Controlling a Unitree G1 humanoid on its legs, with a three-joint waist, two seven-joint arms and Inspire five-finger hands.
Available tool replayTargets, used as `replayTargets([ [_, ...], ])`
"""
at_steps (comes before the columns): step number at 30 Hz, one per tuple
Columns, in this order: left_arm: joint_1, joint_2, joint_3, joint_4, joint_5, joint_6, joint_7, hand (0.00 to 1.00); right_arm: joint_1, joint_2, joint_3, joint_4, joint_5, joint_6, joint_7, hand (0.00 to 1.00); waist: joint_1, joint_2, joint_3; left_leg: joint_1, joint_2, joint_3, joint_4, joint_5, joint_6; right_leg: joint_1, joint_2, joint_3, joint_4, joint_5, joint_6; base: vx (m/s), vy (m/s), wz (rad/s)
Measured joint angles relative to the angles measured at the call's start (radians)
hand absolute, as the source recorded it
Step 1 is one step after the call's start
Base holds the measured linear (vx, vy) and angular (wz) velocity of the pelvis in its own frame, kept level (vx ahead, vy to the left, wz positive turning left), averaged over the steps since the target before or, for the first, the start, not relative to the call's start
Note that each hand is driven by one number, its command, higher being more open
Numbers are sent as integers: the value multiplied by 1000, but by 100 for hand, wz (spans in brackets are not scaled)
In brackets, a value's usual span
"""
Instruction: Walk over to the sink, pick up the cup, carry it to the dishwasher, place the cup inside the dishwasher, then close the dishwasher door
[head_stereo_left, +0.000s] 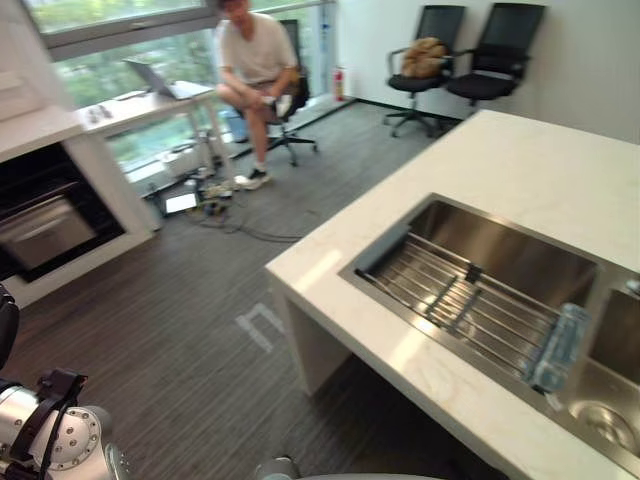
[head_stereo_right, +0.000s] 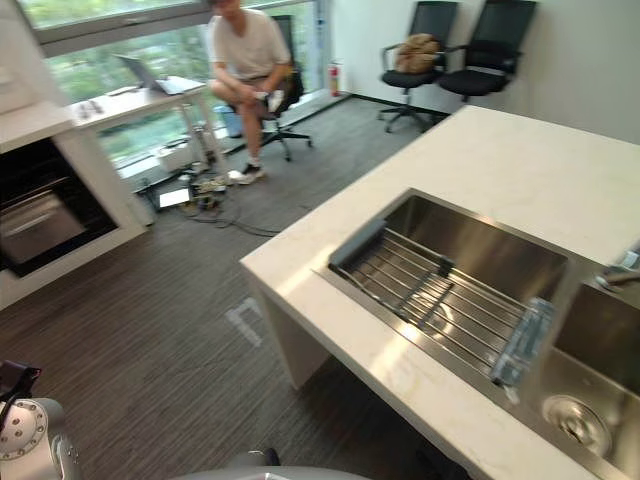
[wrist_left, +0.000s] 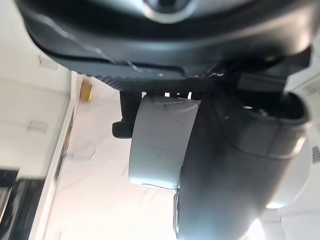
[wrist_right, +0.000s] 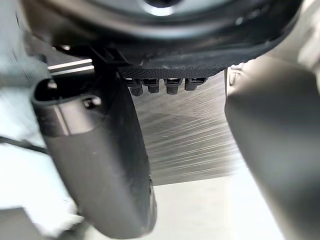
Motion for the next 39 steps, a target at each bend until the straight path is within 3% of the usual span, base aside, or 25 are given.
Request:
replayTargets([
  [2,-12,0,19,-32,-31,-45,9,0,10,-10,-2,-16,4,3,2,100,2,4,-3,32,32,56,77,19,-4,11,-55,-24,61,-1,2,101,290,88],
  [3,-69,12,-10,-41,-26,-76,1,0,12,-10,-32,-18,6,3,12,100,-18,6,-4,11,-18,98,82,32,-28,20,-82,12,93,-43,-25,126,373,151],
  [5,-136,5,-62,-38,-25,-81,-9,0,6,-5,-62,-3,6,3,35,100,-43,-6,2,-6,-83,101,8,51,-13,17,-67,63,68,-68,-24,-29,291,177],
  [6,-176,-9,-112,-31,-9,-84,-13,0,5,12,-85,13,5,-5,44,100,-68,-38,0,22,-128,183,-77,6,-41,33,-79,30,39,-54,-13,-73,289,171],
  [7,-173,-10,-138,-24,27,-83,-11,0,3,29,-89,15,4,-18,42,100,-73,-47,9,50,-79,319,15,-46,-20,53,-101,-11,44,-36,14,0,303,141],
  [8,-169,-15,-153,-22,59,-81,-10,0,-3,27,-89,8,3,-32,32,100,-77,-36,17,69,-85,342,24,-50,-70,72,-113,-21,57,-31,16,71,218,56],
  [13,-166,-24,-217,-31,132,14,-101,0,-27,21,-69,-32,-78,4,-67,100,-79,-60,19,27,-199,233,-14,-94,-44,67,-210,-30,192,70,-60,6,255,72],
  [15,-157,-38,-259,-22,130,23,-150,0,-27,9,-59,-70,-87,22,-84,100,-85,-53,21,13,-246,128,-48,-96,-38,20,-262,82,363,147,-177,61,224,155],
  [16,-163,-38,-312,1,122,12,-175,0,-25,10,-36,-81,-81,29,-96,100,-93,-39,25,3,-270,25,-73,-88,-38,-43,-218,278,457,86,-180,70,153,229],
  [17,-164,-38,-373,61,105,7,-204,0,-24,9,-6,-81,-60,49,-101,100,-106,-35,28,4,-308,-104,-133,-61,-73,-112,-91,482,478,-60,-149,61,122,250],
  [18,-165,-38,-408,99,94,6,-216,0,-24,12,17,-80,-40,60,-102,100,-116,-34,28,12,-325,-169,-174,-53,-100,-147,-16,573,477,-107,-152,71,69,282],
  [19,-167,-37,-471,180,69,7,-241,0,-28,35,59,-75,-20,76,-99,100,-138,-62,26,30,-345,-212,-197,-101,-121,-229,84,720,452,-174,-156,148,2,259],
  [20,-169,-30,-530,213,57,9,-250,0,-34,47,110,-84,3,80,-96,100,-133,-89,51,-10,-328,-293,-32,-108,-12,-290,104,811,443,-221,-119,203,-13,243],
  [22,-170,-36,-609,260,40,23,-255,0,-52,58,152,-76,1,81,-96,100,-135,-114,67,25,-373,-404,-26,-141,-23,-337,112,954,412,-250,-92,208,-13,174],
  [24,-150,-62,-736,276,30,65,-305,0,-54,66,247,-99,6,90,-92,100,-130,-84,52,55,-373,-530,-27,-151,-26,-448,188,1091,430,-249,-81,313,-10,176],
  [26,-138,-64,-781,255,30,68,-355,0,-46,45,285,-117,10,98,-74,100,-129,-80,41,80,-364,-565,-37,-156,-36,-494,205,1115,402,-212,-66,308,-32,91],
  [28,-134,-46,-809,221,31,101,-422,0,-49,39,335,-129,7,108,-85,100,-103,-93,14,113,-353,-554,-29,-178,-77,-489,200,1055,273,-139,-64,398,-90,51],
  [29,-135,-34,-827,199,31,120,-454,0,-49,42,365,-130,5,114,-97,100,-113,-122,-16,115,-349,-527,-13,-195,-105,-457,197,1026,179,-44,-85,351,-112,74],
  [30,-135,-36,-848,190,33,128,-493,0,-48,30,374,-121,10,130,-109,100,-111,-115,-38,120,-326,-503,-7,-214,-136,-418,210,990,124,-25,-79,343,-112,65],
  [34,-130,-32,-845,192,31,152,-538,0,-89,-22,384,-100,45,146,-87,100,-108,-70,-66,136,-291,-477,-29,-212,-145,-383,240,979,60,-16,-97,265,-111,3],
  [35,-128,-28,-843,202,30,162,-553,0,-119,-32,395,-100,49,145,-79,100,-111,-81,-59,115,-295,-458,22,-217,-166,-363,226,984,44,-16,-101,238,-96,-9],
  [36,-122,-25,-845,204,30,165,-562,0,-132,-31,396,-96,55,144,-74,100,-111,-85,-56,117,-296,-444,7,-239,-151,-351,220,988,40,-17,-103,155,-59,-2],
  [37,-107,-22,-849,205,30,169,-587,0,-155,-41,396,-81,68,137,-64,100,-118,-82,-57,133,-285,-438,-95,-220,-164,-337,213,989,32,-17,-104,92,-41,0],
  [38,-99,-23,-849,208,30,169,-603,0,-173,-55,400,-75,87,134,-56,100,-118,-69,-60,140,-259,-423,-174,-121,-144,-327,220,986,22,-19,-102,76,10,-7],
  [39,-93,-20,-846,212,28,169,-606,0,-180,-54,406,-72,95,130,-55,100,-111,-69,-62,154,-262,-406,-182,-102,-129,-322,218,991,18,-17,-103,76,46,-16],
])
